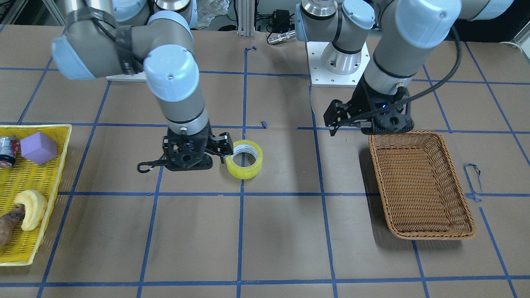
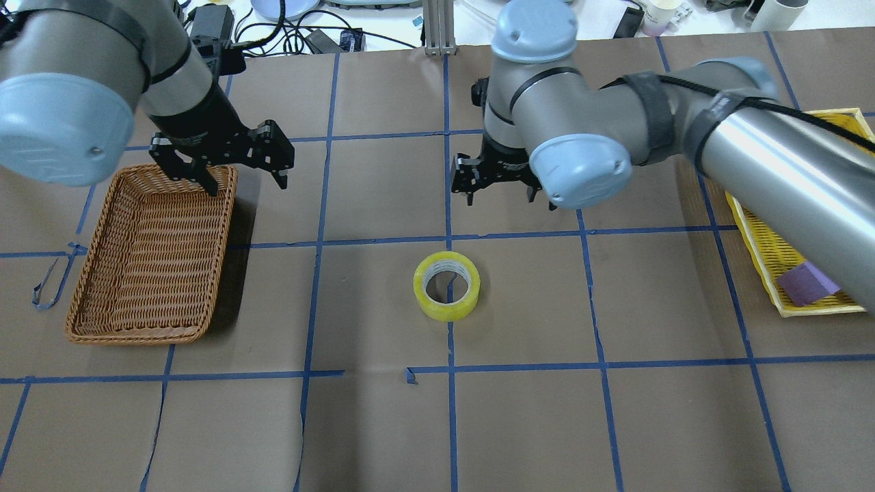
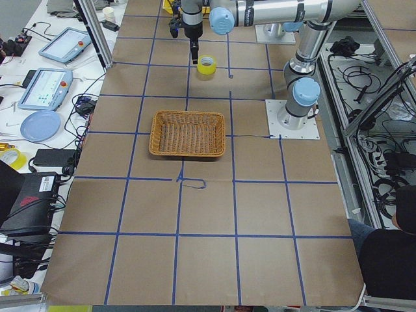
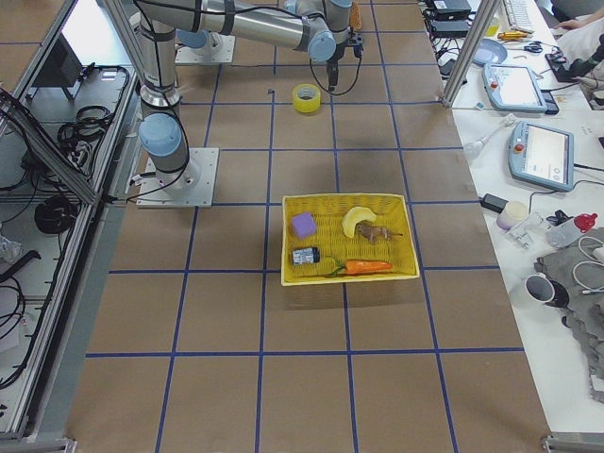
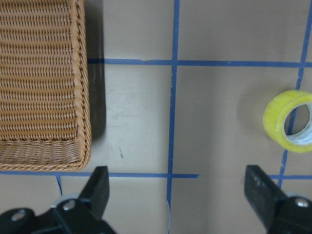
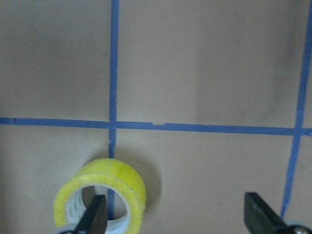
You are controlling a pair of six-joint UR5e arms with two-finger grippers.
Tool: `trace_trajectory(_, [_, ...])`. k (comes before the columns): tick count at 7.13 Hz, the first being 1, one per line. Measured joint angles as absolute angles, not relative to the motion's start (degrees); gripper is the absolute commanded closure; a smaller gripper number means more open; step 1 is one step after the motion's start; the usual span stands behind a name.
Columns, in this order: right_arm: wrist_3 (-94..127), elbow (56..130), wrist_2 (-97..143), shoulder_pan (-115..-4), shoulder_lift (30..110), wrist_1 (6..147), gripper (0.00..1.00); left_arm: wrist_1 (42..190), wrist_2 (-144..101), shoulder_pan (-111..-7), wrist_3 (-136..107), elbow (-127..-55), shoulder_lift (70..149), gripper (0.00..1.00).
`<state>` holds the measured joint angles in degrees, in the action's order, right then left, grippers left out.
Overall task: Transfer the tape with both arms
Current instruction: 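Reach the left gripper to the tape roll while the right arm withdraws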
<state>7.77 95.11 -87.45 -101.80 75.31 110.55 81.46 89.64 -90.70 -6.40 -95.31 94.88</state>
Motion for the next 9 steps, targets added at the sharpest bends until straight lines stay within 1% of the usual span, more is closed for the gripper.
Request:
trace_trajectory(2, [-2.0, 95.1, -87.8, -94.5, 79.6, 106.3, 0.0, 73.4, 89.5, -98.4, -19.4, -96.4, 101.9, 0.0])
trace_trajectory(4, [-4.9, 94.8, -88.8, -92.0, 83.3, 100.4, 0.0, 66.7, 88.6, -104.5, -29.1, -97.7, 107.9, 0.0])
trace_trajectory(6, [-5.4, 93.7, -89.3, -91.7, 86.8, 94.9, 0.0, 63.8, 87.3, -108.8, -33.9, -100.6, 110.8, 0.0])
trace_trajectory(7, [-5.5, 93.4, -89.6, -91.6, 87.6, 93.9, 0.0, 63.5, 86.3, -110.1, -34.4, -102.8, 111.0, 0.0])
trace_trajectory(8, [-5.7, 93.3, -89.4, -91.6, 88.0, 93.5, 0.0, 63.1, 85.1, -111.0, -34.5, -105.1, 110.7, 0.08])
trace_trajectory(9, [-5.8, 93.2, -89.1, -91.6, 88.3, 93.3, 0.0, 62.6, 84.6, -111.3, -34.5, -106.5, 110.8, 0.4])
